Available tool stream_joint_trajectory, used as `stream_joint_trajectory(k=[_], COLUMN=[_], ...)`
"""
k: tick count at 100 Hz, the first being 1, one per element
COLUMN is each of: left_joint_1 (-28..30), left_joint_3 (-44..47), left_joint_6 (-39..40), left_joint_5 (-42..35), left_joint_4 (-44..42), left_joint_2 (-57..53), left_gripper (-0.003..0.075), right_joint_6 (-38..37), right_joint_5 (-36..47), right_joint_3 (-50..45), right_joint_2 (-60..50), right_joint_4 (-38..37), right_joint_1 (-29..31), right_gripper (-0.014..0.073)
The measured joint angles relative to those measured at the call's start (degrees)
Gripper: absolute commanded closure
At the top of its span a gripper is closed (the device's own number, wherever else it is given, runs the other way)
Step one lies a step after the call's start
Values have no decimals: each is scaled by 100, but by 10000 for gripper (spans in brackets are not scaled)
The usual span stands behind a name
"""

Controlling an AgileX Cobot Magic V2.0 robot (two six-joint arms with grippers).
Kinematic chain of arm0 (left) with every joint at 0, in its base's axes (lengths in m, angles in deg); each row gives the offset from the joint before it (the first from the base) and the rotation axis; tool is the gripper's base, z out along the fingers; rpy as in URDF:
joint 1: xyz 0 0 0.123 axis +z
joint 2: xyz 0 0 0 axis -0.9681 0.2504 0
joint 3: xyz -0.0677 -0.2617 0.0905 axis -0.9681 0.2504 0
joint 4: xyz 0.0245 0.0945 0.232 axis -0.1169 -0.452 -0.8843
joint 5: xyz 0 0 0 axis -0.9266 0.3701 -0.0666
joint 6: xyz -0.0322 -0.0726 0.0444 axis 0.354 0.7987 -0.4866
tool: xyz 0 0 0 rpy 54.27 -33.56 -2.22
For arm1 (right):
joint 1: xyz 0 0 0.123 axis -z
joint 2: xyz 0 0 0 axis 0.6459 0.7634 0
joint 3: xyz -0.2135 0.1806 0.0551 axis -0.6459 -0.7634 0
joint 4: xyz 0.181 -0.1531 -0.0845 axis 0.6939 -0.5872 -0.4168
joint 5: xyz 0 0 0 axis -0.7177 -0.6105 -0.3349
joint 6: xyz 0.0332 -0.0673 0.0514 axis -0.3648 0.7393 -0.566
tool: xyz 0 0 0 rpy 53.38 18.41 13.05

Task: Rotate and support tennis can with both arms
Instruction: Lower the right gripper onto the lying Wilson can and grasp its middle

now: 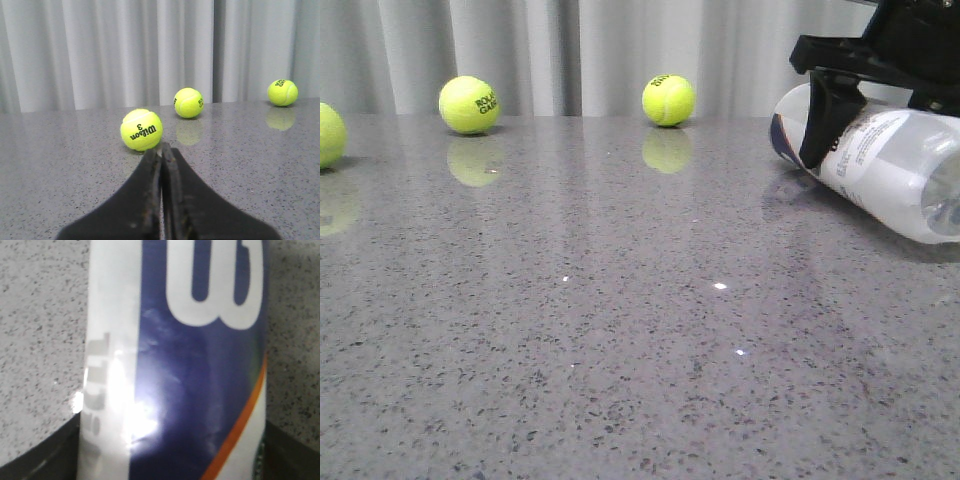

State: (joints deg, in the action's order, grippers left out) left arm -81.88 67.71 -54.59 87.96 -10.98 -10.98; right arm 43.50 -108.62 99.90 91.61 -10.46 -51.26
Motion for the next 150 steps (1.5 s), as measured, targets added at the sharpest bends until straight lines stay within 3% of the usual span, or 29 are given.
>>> stream_joint_trajectory(k=[17, 31, 64, 78, 132, 139, 150], left_joint_1=[0, 0, 0, 0, 0, 0, 0], left_joint_3=[0, 0, 0, 0, 0, 0, 0], left_joint_6=[0, 0, 0, 0, 0, 0, 0], left_joint_5=[0, 0, 0, 0, 0, 0, 0], left_joint_4=[0, 0, 0, 0, 0, 0, 0], left_joint_2=[0, 0, 0, 0, 0, 0, 0], left_gripper=[741, 741, 741, 741, 741, 741, 741], right_joint_6=[500, 1462, 5356, 6404, 6667, 6667, 6667], right_joint_5=[-782, -1397, -1494, -1349, -1100, -1100, -1174], right_joint_3=[716, 1477, 2190, 2190, 2195, 2195, 2195], right_joint_2=[0, 0, 310, 666, 1494, 1494, 1494], right_joint_4=[-10, -10, -10, -10, 0, 0, 0], right_joint_1=[-63, -357, -1552, -1820, -1866, -1866, -1866], right_gripper=[391, 391, 391, 391, 383, 326, 153])
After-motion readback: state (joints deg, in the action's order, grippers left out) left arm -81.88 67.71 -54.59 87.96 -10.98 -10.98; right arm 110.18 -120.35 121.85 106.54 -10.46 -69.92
